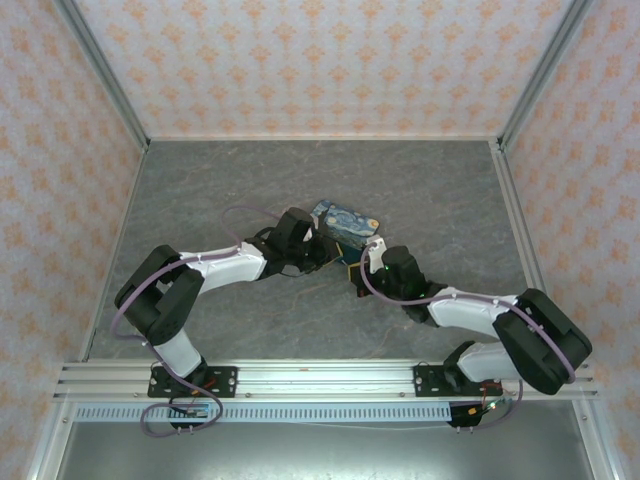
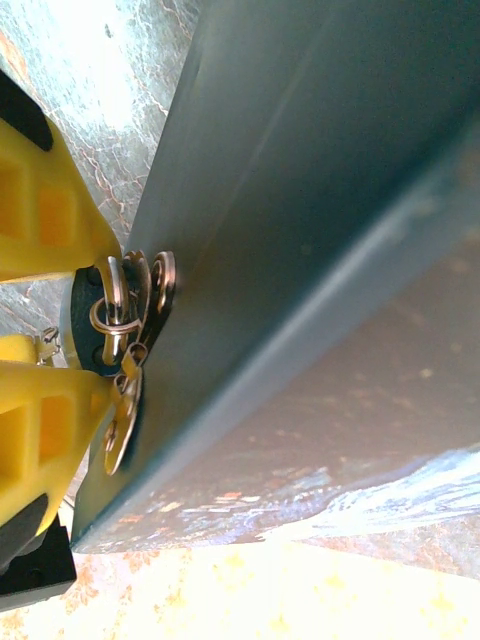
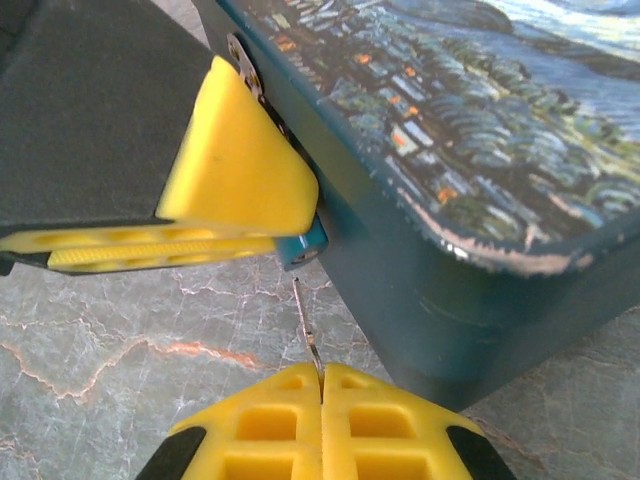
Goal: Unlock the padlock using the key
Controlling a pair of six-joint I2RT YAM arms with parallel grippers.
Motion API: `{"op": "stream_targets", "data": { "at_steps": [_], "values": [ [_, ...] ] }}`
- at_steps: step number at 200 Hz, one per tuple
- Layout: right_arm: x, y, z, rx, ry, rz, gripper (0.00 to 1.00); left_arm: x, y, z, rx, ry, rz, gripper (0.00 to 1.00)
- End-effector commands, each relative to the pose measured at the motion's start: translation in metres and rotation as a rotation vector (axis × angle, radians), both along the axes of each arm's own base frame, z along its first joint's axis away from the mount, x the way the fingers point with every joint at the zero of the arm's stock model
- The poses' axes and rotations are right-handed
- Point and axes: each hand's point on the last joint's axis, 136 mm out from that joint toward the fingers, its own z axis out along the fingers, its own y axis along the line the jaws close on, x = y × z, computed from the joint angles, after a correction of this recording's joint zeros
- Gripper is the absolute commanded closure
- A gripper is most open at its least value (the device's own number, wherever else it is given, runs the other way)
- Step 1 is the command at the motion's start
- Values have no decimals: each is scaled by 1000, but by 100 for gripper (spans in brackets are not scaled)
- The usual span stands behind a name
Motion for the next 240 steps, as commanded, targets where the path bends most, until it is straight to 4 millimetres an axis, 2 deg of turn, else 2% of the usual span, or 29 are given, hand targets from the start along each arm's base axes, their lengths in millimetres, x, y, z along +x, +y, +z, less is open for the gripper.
{"op": "stream_targets", "data": {
  "at_steps": [1,42,121,180,240],
  "values": [
    [11,6,15,24,-41,-23,100,5,-8,28,-41,-45,4,82],
    [14,7,15,15,-41,-21,100,4,-8,27,-40,-45,2,82],
    [12,5,2,-30,-5,-14,100,5,-8,27,-40,-44,5,82],
    [17,10,17,29,-53,-17,100,3,-9,26,-35,-40,-3,82],
    [18,12,24,41,-81,-11,100,1,-11,25,-33,-39,-11,82]
  ]
}}
